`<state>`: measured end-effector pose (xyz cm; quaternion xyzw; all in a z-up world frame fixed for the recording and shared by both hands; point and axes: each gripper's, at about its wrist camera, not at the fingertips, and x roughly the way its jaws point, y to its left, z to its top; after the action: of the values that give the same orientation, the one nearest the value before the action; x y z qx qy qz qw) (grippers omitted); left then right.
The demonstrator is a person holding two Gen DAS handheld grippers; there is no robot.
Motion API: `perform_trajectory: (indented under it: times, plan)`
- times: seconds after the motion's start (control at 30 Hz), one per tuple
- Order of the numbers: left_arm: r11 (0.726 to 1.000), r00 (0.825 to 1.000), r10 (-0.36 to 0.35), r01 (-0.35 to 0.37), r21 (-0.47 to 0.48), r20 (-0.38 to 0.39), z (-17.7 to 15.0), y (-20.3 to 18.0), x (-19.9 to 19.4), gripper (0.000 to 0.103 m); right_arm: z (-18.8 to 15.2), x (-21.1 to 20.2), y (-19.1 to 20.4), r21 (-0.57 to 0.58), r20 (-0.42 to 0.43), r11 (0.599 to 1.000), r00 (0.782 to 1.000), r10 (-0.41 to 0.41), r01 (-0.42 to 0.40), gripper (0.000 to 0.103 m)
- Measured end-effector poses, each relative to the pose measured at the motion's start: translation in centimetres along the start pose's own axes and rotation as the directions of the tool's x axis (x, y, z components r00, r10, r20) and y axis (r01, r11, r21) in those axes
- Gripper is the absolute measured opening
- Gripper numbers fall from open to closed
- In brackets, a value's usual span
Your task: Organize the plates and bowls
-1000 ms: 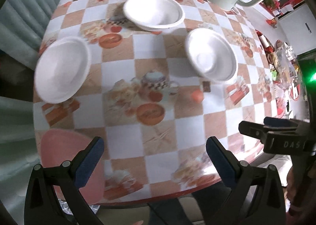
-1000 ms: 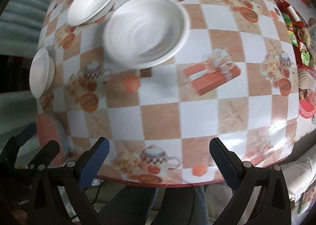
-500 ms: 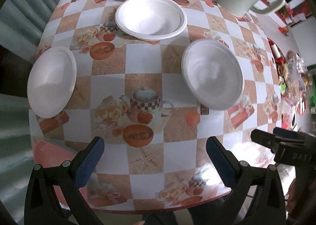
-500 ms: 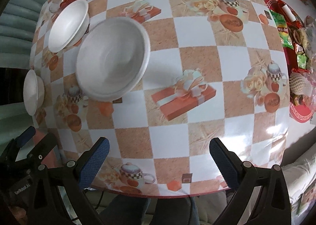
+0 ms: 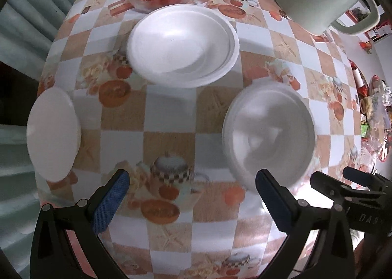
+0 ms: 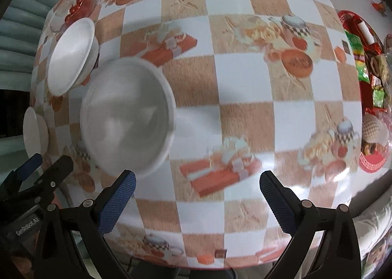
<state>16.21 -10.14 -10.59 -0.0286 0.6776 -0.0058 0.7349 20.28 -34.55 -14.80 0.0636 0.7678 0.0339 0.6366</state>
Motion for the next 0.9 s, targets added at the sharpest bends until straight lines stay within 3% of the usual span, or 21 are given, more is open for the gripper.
perform_trajectory:
  times: [0.23, 0.37, 0.43, 0.47, 0.57, 0.63, 0.67, 0.8, 0.9]
  plan:
    - [1.000, 1.000, 0.003, -0.003, -0.018, -0.023, 1.9, -0.5, 2.3, 0.101, 2.6, 1.0, 0.0, -0.007, 0.009, 1.000, 1.000, 0.002, -0.002, 0.102]
    - [1.000, 0.999, -0.012, 0.011, -0.015, -0.042, 2.6, -0.8, 3.4, 0.093, 3.8, 1.5, 0.0, -0.007, 0.010, 1.000, 1.000, 0.013, -0.013, 0.101]
    - [1.000, 0.999, -0.019, 0.019, -0.002, -0.043, 3.1, -1.3, 3.9, 0.087, 4.2, 1.7, 0.2, -0.013, 0.013, 1.000, 1.000, 0.016, -0.016, 0.093]
    - [1.000, 0.999, -0.021, 0.021, 0.007, -0.046, 3.3, -1.5, 4.2, 0.084, 4.5, 1.9, 0.3, -0.017, 0.010, 1.000, 1.000, 0.017, -0.017, 0.083]
    - [0.999, 0.998, -0.028, 0.030, 0.028, -0.063, 3.9, -1.9, 5.1, 0.067, 5.0, 2.7, 0.9, -0.020, -0.006, 0.999, 0.999, 0.042, -0.042, 0.069]
    - [0.998, 0.996, -0.042, 0.044, 0.033, -0.075, 4.2, -1.9, 5.7, 0.044, 5.2, 3.0, 1.1, -0.021, -0.008, 0.998, 0.999, 0.053, -0.053, 0.047]
    - [0.997, 0.995, -0.061, 0.064, 0.032, -0.083, 4.4, -1.9, 6.0, 0.040, 5.3, 3.2, 1.3, -0.021, -0.016, 0.998, 0.998, 0.063, -0.064, 0.036]
    - [0.994, 0.993, -0.083, 0.089, 0.062, -0.086, 4.4, -2.4, 6.2, 0.020, 5.0, 3.9, 2.0, -0.042, -0.031, 0.995, 0.995, 0.090, -0.092, 0.020]
    - [0.992, 0.995, -0.072, 0.079, 0.102, -0.076, 3.9, -3.0, 6.1, 0.018, 4.0, 4.1, 2.7, -0.058, -0.037, 0.994, 0.996, 0.086, -0.089, 0.018]
